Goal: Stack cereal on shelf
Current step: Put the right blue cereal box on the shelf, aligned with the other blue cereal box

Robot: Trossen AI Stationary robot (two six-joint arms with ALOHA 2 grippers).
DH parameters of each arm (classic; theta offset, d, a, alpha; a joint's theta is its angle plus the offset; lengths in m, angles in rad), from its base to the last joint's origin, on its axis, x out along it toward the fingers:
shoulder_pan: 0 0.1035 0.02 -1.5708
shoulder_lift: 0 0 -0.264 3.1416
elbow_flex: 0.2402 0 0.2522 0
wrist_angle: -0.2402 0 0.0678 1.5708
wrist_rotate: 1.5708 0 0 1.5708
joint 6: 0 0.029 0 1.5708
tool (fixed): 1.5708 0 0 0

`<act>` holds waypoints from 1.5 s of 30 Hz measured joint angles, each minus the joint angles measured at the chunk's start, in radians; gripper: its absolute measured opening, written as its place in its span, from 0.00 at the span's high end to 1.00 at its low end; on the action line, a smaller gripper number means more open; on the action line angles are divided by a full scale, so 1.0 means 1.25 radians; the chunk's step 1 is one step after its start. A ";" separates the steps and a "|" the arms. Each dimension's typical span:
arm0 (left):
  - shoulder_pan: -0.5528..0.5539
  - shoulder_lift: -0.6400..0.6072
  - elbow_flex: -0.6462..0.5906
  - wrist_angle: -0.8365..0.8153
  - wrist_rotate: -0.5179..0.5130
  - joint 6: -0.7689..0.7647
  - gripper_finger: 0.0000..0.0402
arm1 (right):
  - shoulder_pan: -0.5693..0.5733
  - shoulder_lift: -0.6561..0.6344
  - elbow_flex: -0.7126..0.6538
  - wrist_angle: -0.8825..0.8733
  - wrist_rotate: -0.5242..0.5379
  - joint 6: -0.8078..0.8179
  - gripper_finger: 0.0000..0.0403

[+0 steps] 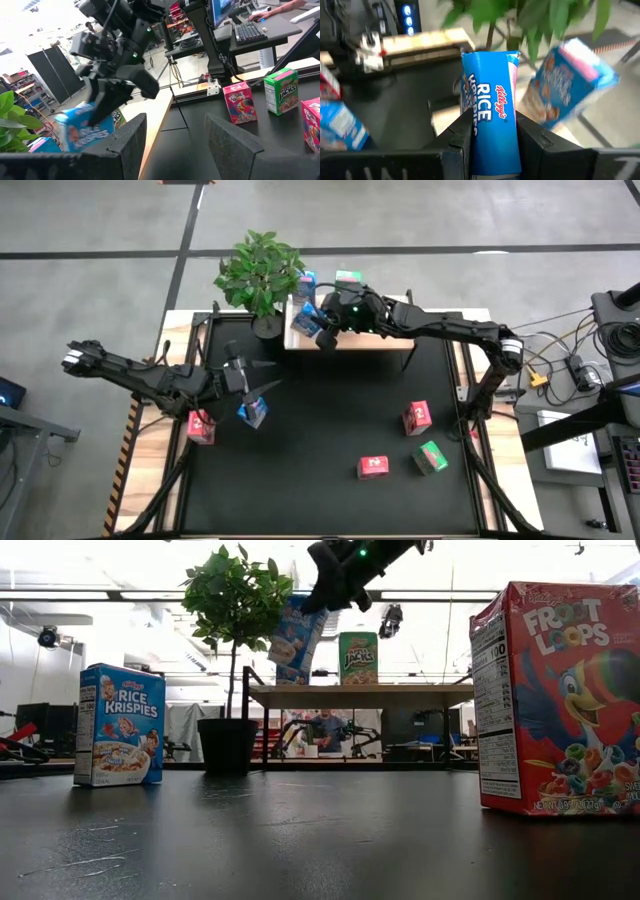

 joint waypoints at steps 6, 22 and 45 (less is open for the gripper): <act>0.000 0.001 0.000 0.000 0.000 0.000 0.54 | -0.003 0.028 0.001 -0.039 0.001 -0.009 0.77; 0.000 0.005 0.000 0.004 0.000 0.000 0.54 | -0.003 0.028 0.009 -0.038 0.001 -0.059 0.61; 0.000 0.007 0.000 0.004 0.000 0.000 0.54 | 0.026 0.025 0.198 -0.232 0.000 -0.078 0.50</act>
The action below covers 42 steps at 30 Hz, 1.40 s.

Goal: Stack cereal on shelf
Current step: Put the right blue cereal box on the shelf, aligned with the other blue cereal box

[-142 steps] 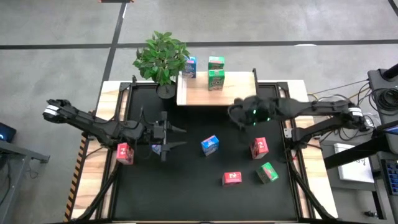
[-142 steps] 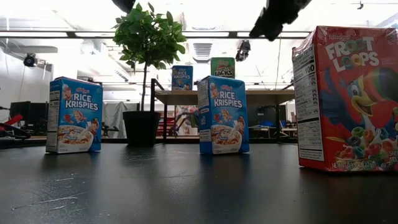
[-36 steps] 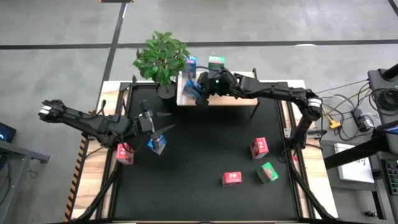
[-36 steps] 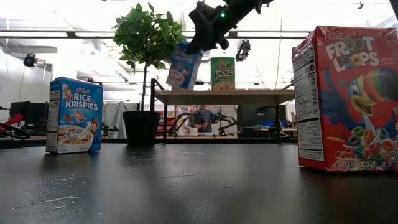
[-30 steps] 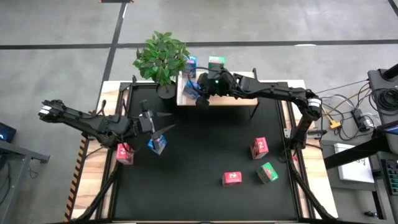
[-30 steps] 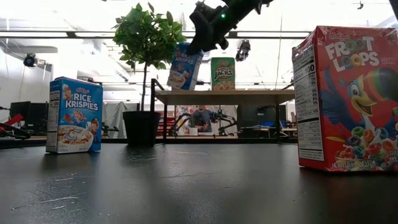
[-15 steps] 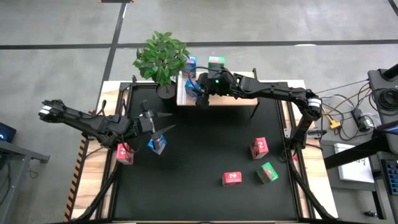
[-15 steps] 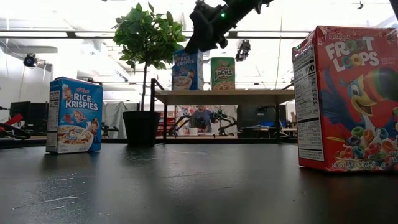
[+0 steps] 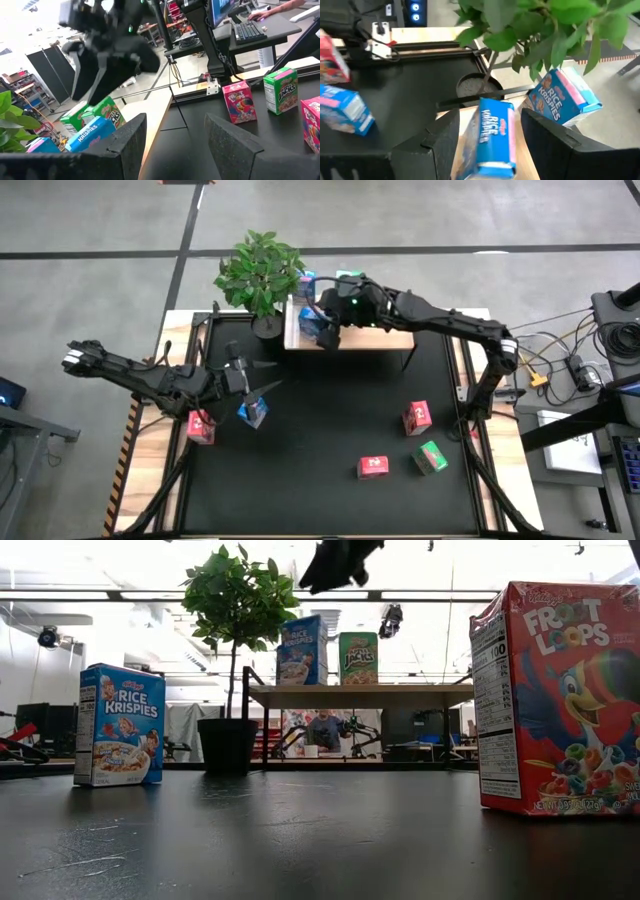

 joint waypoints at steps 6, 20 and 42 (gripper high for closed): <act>0.000 0.000 0.000 -0.001 0.000 0.000 0.54 | 0.042 -0.002 0.099 -0.201 0.000 0.001 0.54; 0.000 0.000 0.000 -0.007 0.000 -0.021 0.54 | 0.041 -0.001 -0.134 -0.094 0.115 0.003 0.97; 0.000 0.000 -0.003 -0.010 0.000 -0.021 0.54 | 0.013 -0.006 -0.189 0.036 0.150 -0.080 0.98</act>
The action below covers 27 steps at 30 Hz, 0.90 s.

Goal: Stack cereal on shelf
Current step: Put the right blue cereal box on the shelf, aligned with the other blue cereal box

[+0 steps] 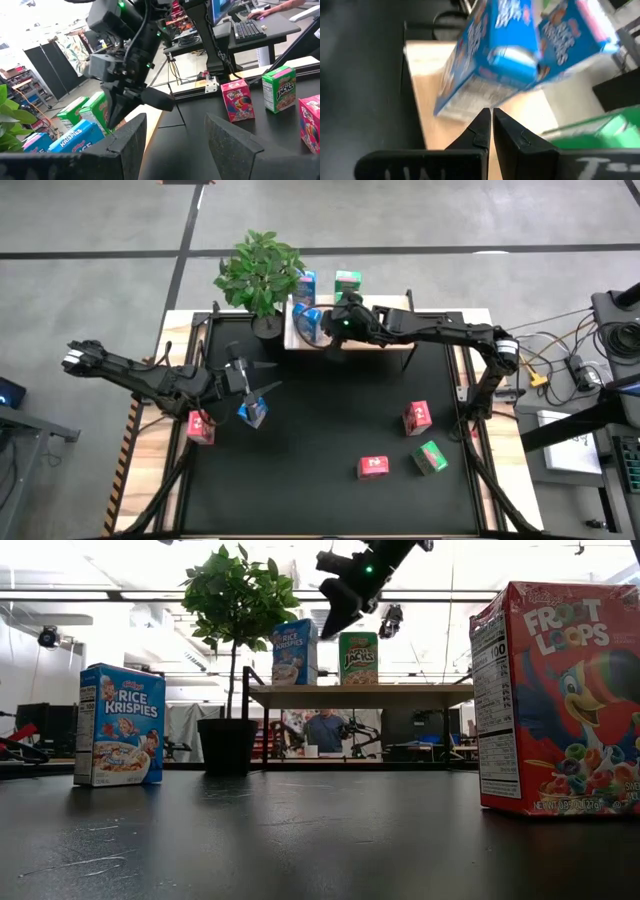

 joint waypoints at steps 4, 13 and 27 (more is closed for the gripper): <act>0.000 0.000 0.000 0.000 0.000 0.000 0.54 | 0.001 0.000 0.000 -0.051 -0.009 0.018 0.98; 0.000 0.000 0.000 0.000 0.000 0.000 0.54 | 0.002 0.048 -0.004 0.065 -0.003 -0.022 0.98; 0.000 0.002 -0.003 -0.007 0.000 -0.003 0.54 | 0.006 0.046 -0.004 0.056 0.060 -0.054 0.98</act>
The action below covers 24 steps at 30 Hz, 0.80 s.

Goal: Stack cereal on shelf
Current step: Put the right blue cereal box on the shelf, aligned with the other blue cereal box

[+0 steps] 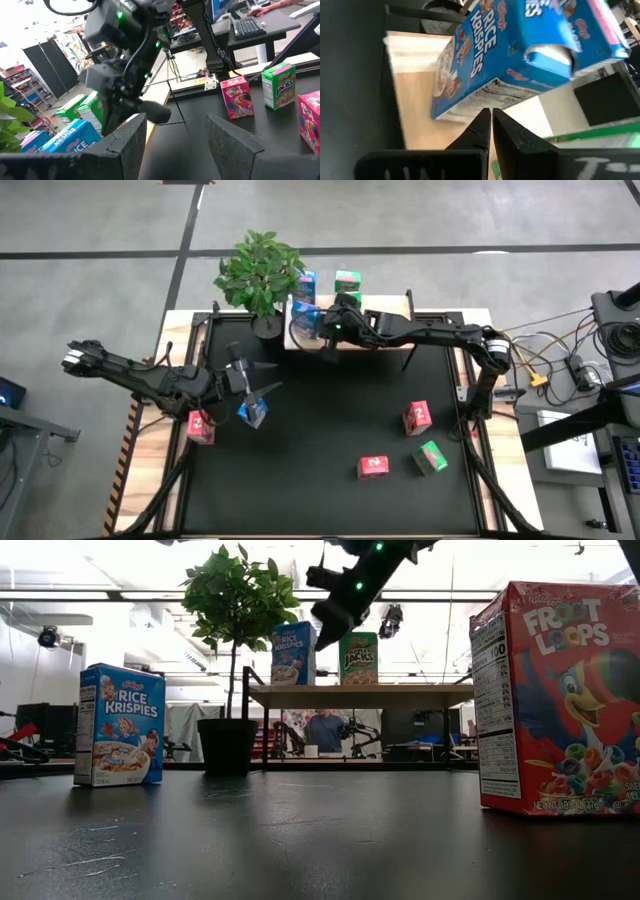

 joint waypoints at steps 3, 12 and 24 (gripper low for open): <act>0.000 0.000 0.000 0.000 0.000 0.000 0.54 | 0.015 -0.009 0.000 -0.041 -0.012 0.026 0.98; 0.000 0.000 0.000 0.001 0.000 -0.004 0.54 | 0.049 0.038 -0.008 0.066 -0.074 0.011 0.98; 0.000 0.000 0.000 0.000 0.000 -0.003 0.54 | 0.043 0.107 -0.008 0.148 0.087 -0.111 0.98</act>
